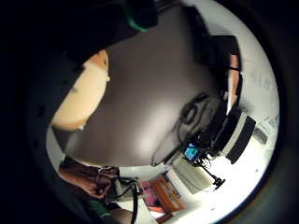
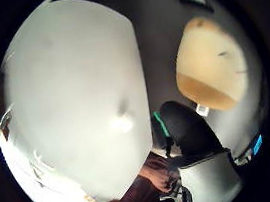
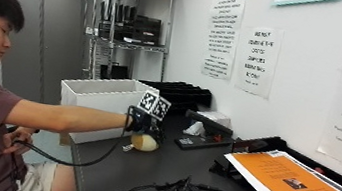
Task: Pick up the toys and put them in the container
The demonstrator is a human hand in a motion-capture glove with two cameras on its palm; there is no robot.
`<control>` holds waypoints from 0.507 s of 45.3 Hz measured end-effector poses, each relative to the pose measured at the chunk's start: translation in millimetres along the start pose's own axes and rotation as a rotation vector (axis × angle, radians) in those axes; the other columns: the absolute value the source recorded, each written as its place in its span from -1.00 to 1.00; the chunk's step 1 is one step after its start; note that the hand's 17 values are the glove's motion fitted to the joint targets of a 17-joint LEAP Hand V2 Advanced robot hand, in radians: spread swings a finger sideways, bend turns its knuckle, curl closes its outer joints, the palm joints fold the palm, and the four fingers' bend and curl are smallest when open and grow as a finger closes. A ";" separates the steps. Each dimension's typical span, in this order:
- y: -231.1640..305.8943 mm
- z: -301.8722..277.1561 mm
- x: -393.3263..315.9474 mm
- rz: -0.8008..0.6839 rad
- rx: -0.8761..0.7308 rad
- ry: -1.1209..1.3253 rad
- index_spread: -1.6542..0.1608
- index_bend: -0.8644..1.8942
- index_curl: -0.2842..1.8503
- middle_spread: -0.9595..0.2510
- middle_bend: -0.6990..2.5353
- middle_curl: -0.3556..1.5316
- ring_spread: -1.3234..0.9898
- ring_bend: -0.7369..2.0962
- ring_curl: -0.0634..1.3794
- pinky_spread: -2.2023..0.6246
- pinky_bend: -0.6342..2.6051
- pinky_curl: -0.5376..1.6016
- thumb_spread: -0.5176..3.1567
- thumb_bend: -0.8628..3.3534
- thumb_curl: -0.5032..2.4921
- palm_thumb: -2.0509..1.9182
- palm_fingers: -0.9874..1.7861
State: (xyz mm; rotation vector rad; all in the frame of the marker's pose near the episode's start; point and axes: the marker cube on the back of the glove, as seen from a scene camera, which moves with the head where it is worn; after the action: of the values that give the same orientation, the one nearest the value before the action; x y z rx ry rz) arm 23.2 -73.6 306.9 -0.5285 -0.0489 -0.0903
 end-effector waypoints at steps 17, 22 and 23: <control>-31.4 35.0 8.3 0.019 0.269 0.003 0.54 -0.27 -0.57 0.51 -0.39 -0.37 -0.02 0.07 -0.16 0.43 0.06 -0.14 0.01 -0.52 -0.35 0.26 0.17; -22.9 17.6 16.7 0.037 0.282 -0.116 0.50 -0.22 -0.55 0.31 -0.29 -0.30 -0.11 0.17 -0.04 0.37 0.07 -0.11 -0.11 -0.49 -0.27 0.37 0.34; -19.3 10.8 19.0 0.039 0.277 -0.135 0.49 -0.18 -0.53 0.28 -0.26 -0.28 -0.13 0.19 -0.02 0.37 0.06 -0.11 -0.14 -0.49 -0.26 0.38 0.42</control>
State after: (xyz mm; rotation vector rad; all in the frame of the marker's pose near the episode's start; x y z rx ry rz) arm 39.9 -86.2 327.2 -0.2582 -0.1806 -0.0088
